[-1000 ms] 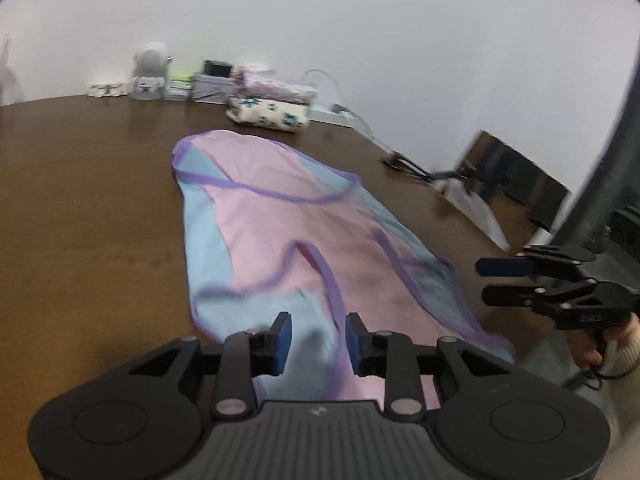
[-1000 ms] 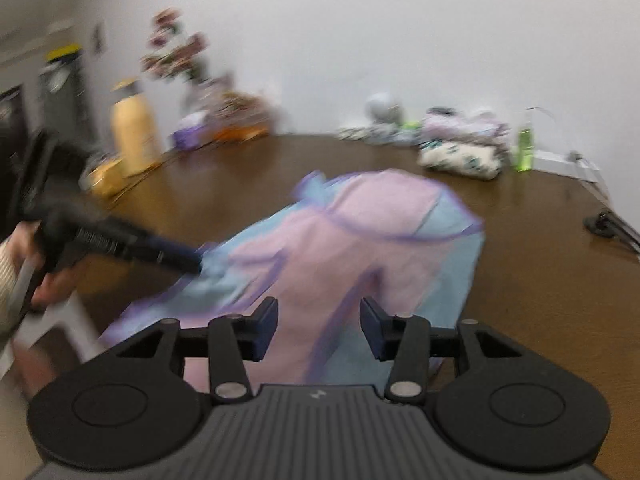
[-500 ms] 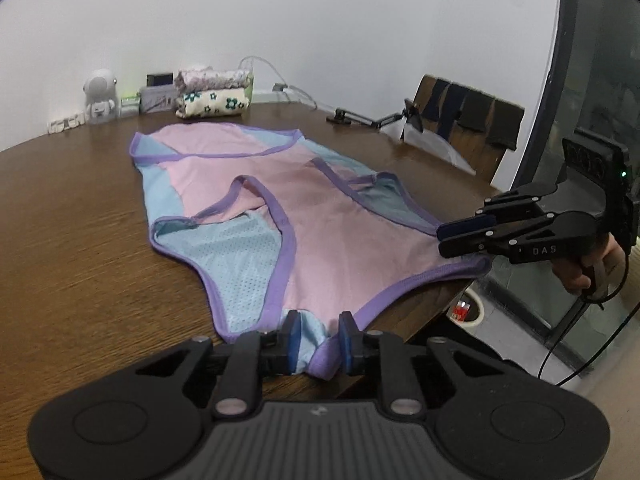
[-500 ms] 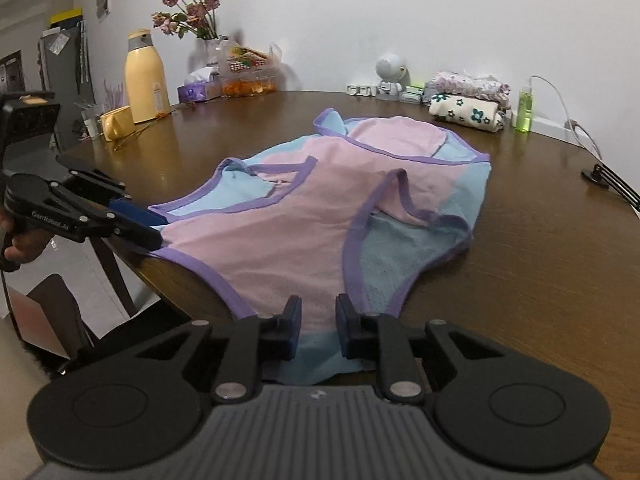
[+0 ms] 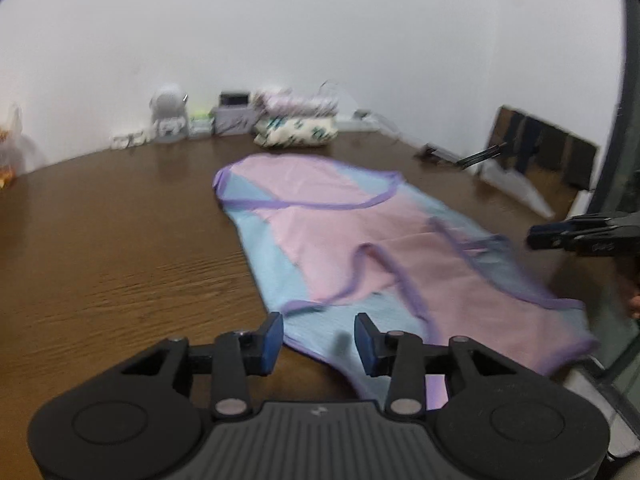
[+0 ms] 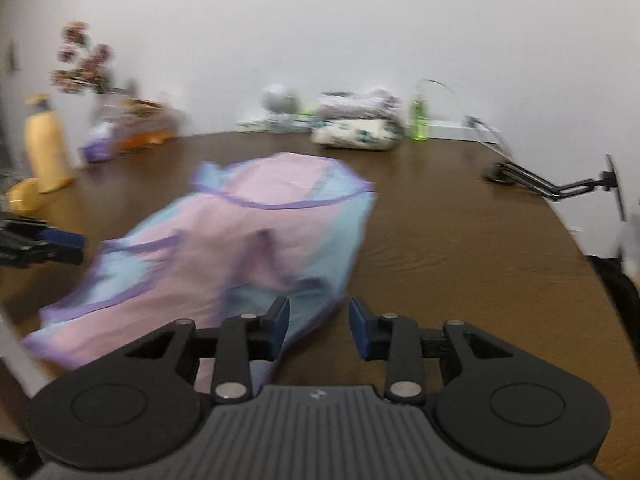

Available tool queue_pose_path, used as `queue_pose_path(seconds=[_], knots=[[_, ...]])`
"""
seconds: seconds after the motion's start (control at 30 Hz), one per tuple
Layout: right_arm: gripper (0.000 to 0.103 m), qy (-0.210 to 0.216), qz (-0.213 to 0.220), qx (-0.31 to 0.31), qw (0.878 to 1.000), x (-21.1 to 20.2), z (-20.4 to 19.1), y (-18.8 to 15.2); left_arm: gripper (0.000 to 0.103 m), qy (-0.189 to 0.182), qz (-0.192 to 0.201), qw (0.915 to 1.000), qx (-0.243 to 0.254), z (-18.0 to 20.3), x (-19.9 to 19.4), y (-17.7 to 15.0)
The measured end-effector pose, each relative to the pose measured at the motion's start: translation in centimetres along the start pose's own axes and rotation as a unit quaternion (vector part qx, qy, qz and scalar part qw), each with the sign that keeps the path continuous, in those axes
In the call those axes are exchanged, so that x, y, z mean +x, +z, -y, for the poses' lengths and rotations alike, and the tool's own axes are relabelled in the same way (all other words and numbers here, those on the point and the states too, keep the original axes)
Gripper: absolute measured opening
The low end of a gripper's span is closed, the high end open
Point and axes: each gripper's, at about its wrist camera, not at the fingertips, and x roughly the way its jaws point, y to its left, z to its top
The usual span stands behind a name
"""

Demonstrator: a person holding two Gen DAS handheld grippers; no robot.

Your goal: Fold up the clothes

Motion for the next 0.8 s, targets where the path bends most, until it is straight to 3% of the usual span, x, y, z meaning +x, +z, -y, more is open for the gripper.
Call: queue_pose_path(seconds=[0.07,0.13,0.2,0.23,0.27,0.3,0.4,0.47,0.6,0.7,0.73,0.8], knots=[[0.033,-0.003,-0.008,0.022,1.0,1.2,0.3,0.4,0.033,0.01,-0.008,0.9998,-0.016,-0.2,1.0,0.1],[0.033,-0.01,-0.014,0.018,1.0,2.1,-0.1,0.5,0.02,0.019,-0.005,0.9996,-0.022,-0.1,1.4,-0.1],[0.027,-0.01,-0.019,0.007,1.0,2.7,-0.6,0.4,0.011,0.02,-0.001,0.9992,-0.035,-0.2,1.5,-0.3],[0.02,-0.011,-0.025,0.001,1.0,2.9,-0.8,0.2,0.003,0.023,-0.002,0.9988,-0.042,-0.3,1.4,-0.4],[0.01,-0.017,-0.031,-0.005,0.999,3.2,-0.9,0.0,0.003,0.027,-0.003,0.9984,-0.05,-0.5,1.3,-0.4],[0.007,-0.023,-0.037,-0.011,0.999,3.4,-1.1,-0.2,0.002,0.031,-0.004,0.9978,-0.058,-0.6,1.2,-0.4],[0.003,-0.042,-0.034,-0.023,0.998,3.5,-1.1,-0.5,0.001,0.042,-0.008,0.9957,-0.082,-1.1,0.9,-0.5],[0.003,-0.056,-0.036,-0.027,0.997,3.5,-1.0,-0.4,0.002,0.029,-0.014,0.9961,-0.082,-1.0,0.4,-0.7],[0.008,-0.044,-0.039,-0.002,0.998,2.9,-0.3,0.2,0.016,-0.025,0.002,0.9977,-0.063,-1.0,-1.2,-0.5],[0.02,-0.025,-0.02,0.002,0.999,1.9,0.2,1.4,0.03,-0.02,0.024,0.9964,-0.079,-2.7,-2.2,1.3],[0.031,-0.023,-0.013,-0.002,1.0,1.7,0.3,1.9,0.038,-0.017,0.028,0.996,-0.083,-3.5,-2.1,2.2],[0.033,-0.023,-0.002,-0.014,1.0,1.8,0.7,3.2,0.049,-0.007,0.024,0.9966,-0.079,-4.9,-0.4,4.7]])
